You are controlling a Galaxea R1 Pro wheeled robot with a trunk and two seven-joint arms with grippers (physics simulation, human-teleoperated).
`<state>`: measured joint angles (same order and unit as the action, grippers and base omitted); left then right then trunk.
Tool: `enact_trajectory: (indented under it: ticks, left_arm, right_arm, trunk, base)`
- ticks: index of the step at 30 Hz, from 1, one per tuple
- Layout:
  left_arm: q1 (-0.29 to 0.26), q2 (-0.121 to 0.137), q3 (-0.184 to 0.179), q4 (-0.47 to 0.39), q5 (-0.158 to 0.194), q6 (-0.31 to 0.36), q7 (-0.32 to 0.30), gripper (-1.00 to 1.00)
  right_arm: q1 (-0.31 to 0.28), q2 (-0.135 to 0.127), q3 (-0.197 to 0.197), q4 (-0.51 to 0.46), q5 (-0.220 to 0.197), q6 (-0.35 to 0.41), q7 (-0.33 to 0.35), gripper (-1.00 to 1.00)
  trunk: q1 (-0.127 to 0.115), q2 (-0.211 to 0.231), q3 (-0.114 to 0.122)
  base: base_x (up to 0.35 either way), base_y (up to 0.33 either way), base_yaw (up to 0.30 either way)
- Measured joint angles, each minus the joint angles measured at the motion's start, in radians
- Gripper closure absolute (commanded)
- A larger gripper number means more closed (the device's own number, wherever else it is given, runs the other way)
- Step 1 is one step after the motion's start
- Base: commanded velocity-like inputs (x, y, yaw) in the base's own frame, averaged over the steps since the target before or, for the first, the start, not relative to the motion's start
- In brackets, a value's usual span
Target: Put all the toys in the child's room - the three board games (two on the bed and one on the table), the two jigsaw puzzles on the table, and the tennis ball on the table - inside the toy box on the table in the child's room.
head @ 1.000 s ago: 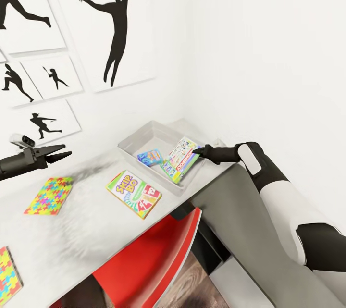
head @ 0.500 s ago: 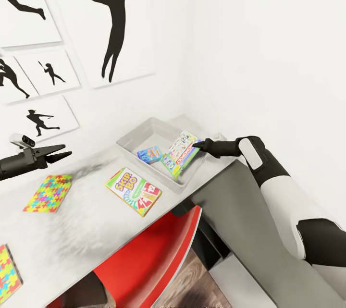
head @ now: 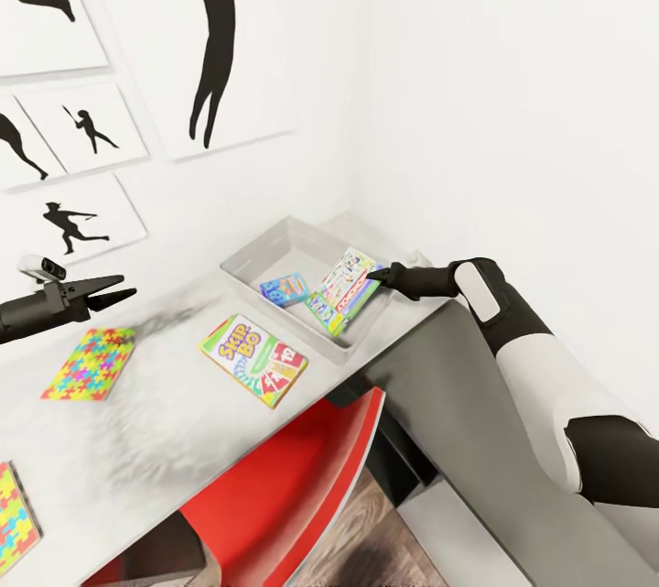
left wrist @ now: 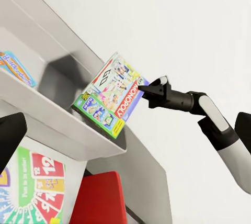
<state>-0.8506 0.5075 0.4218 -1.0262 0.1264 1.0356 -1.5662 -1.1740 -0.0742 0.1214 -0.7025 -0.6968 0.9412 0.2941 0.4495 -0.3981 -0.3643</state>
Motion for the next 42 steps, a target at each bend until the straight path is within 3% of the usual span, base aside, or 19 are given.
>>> enact_trajectory:
  ticks: [42]
  left_arm:
    - [0.0,0.003,0.003,0.0,0.0,0.0,0.0,-1.0]
  right_arm:
    - [-0.037,-0.005,0.0,-0.005,0.001,0.001,-0.002,1.0]
  trunk:
    - [0.0,0.0,-0.069]
  base:
    - [0.0,0.0,0.0]
